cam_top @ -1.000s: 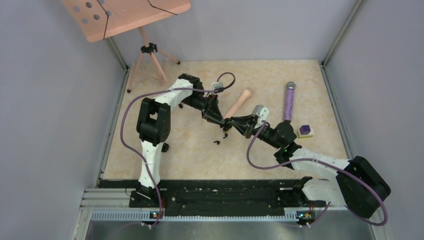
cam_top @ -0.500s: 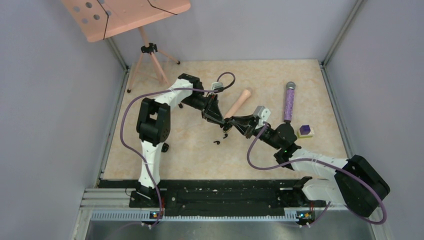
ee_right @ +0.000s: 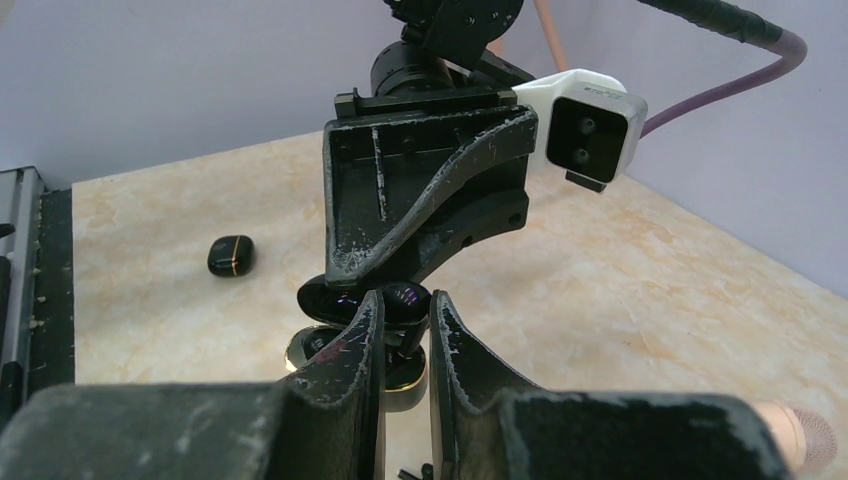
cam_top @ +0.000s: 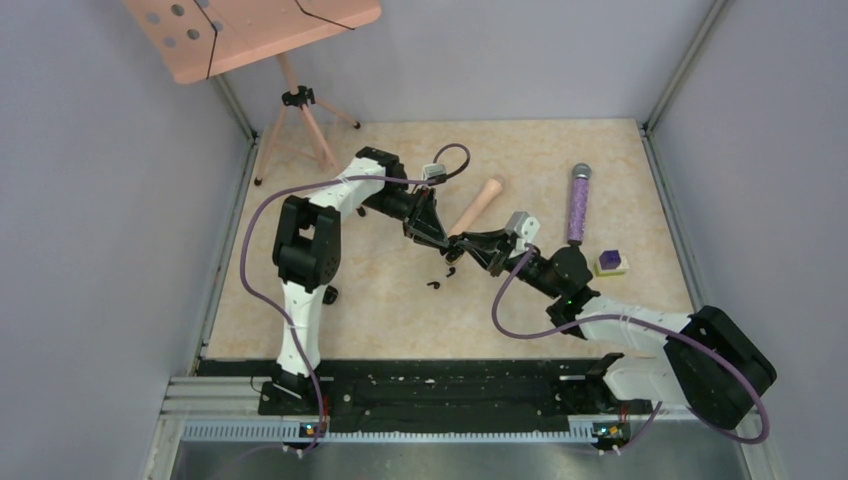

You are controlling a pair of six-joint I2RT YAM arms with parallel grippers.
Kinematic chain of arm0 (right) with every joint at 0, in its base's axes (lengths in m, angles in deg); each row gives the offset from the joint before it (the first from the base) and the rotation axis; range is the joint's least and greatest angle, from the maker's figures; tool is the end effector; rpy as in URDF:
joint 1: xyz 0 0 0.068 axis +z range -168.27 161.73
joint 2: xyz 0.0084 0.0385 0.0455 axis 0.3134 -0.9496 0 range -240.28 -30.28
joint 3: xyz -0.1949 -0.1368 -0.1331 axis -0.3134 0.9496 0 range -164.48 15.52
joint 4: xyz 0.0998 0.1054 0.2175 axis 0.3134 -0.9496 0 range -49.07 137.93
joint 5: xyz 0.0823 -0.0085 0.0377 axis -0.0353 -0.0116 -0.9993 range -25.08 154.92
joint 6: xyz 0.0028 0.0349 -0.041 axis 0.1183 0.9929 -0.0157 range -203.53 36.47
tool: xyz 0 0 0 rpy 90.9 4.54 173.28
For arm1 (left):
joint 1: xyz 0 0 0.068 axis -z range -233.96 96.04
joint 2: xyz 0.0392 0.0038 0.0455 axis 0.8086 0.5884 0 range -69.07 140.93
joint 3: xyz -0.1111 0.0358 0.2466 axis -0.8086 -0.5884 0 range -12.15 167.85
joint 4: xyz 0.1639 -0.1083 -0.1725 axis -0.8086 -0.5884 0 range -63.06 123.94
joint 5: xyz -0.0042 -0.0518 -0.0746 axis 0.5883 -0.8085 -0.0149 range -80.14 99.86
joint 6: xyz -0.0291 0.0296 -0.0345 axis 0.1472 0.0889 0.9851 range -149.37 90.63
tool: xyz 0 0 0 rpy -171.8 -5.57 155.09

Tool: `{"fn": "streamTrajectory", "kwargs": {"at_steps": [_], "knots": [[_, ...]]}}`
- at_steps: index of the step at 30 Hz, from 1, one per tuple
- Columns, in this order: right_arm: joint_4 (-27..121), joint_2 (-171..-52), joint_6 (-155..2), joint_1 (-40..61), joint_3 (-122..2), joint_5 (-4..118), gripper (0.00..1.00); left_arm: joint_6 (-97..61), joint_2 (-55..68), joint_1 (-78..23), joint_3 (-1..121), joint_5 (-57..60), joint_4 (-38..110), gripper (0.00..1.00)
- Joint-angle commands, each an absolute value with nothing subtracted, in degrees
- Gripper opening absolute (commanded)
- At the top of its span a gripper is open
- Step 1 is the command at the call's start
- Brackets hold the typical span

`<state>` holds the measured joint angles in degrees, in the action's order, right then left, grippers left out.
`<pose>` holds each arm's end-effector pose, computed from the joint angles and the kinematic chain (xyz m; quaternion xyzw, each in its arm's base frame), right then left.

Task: Insert the wireless bluetooth earbuds into the charging case
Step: Insert the right earbud into the right side groove of the charging case.

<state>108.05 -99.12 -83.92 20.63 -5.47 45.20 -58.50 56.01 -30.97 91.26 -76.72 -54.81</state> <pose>0.1783 0.1593 0.2412 -0.3334 0.5374 0.3544 0.6888 0.3498 -0.1869 0.2236 -0.2055 -0.6969 0.6808 0.0927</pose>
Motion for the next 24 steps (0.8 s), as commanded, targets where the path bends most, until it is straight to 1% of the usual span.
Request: {"fn": "streamTrajectory", "kwargs": {"at_steps": [1,15,24], "knots": [[111.1,-99.3,-83.9,21.3,-4.8,44.7,0.00,-59.9,52.1,-30.8,91.1,-79.4,-57.0,0.00],[112.0,-100.0,-83.9,21.4,-3.7,43.8,0.00,-59.8,52.2,-30.8,91.0,-80.0,-57.0,0.00],[116.6,-101.1,-84.7,21.4,-1.8,44.2,0.00,-60.0,52.4,-30.8,89.9,-82.2,-57.0,0.00]]}}
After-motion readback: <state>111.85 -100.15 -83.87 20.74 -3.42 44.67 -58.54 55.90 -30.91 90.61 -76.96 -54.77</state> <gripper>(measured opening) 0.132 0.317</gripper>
